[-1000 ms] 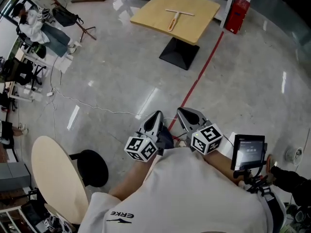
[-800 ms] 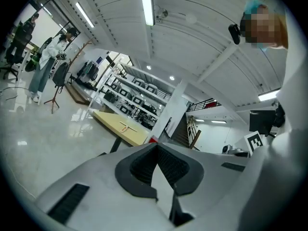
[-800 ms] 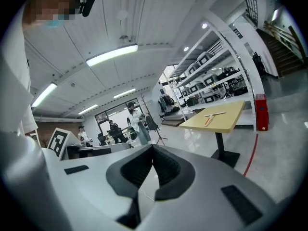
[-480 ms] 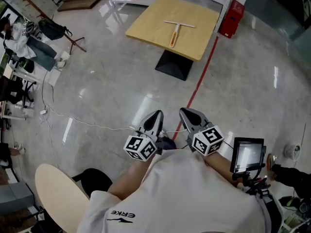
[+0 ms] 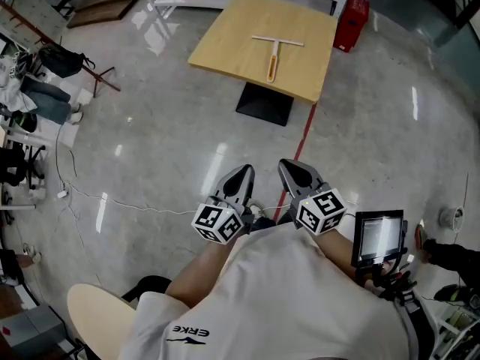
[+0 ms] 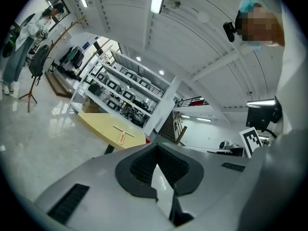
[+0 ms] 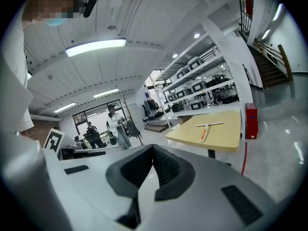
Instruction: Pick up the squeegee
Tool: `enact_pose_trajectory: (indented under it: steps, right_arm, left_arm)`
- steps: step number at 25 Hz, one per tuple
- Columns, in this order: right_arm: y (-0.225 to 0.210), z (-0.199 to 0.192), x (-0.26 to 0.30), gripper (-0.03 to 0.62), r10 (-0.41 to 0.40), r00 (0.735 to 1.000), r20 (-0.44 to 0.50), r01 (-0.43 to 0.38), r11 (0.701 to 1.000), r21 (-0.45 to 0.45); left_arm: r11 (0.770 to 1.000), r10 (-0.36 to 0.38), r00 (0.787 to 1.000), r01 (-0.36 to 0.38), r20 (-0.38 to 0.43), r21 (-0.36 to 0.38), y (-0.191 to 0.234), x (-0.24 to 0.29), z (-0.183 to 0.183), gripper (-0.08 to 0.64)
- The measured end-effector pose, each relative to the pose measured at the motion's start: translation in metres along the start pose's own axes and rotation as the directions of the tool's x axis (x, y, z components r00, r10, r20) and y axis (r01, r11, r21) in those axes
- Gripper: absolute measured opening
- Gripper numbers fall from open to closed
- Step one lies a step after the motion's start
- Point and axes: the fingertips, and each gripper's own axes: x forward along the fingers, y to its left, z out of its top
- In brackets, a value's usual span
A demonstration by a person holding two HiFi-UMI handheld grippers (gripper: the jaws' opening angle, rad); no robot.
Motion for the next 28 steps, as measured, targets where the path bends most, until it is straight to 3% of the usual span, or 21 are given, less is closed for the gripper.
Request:
enact_pose_trajectory:
  steps: [12, 21, 26, 28]
  right_arm:
    - [-0.051, 0.026, 0.032, 0.005, -0.071, 0.995, 0.065, 0.070, 0.997, 0.011]
    - [-0.128, 0.076, 0.070, 0.005, -0.077, 0.991, 0.110, 0.075, 0.997, 0.022]
    - [-0.209, 0.101, 0.093, 0.005, -0.073, 0.992, 0.098, 0.069, 0.996, 0.048]
    - [-0.219, 0.107, 0.098, 0.005, -0.074, 0.993, 0.093, 0.069, 0.996, 0.056]
  left_arm:
    - [0.999, -0.026, 1.000, 0.026, -0.005, 0.028, 0.026, 0.056, 0.019, 0.003]
    - [0.997, -0.011, 1.000, 0.011, -0.006, 0.072, 0.044, 0.146, 0.047, 0.003]
    - [0.996, 0.022, 0.999, -0.019, -0.035, 0.083, 0.055, 0.233, 0.049, 0.003]
    - [0.996, 0.031, 0.999, -0.027, -0.045, 0.082, 0.058, 0.243, 0.052, 0.003]
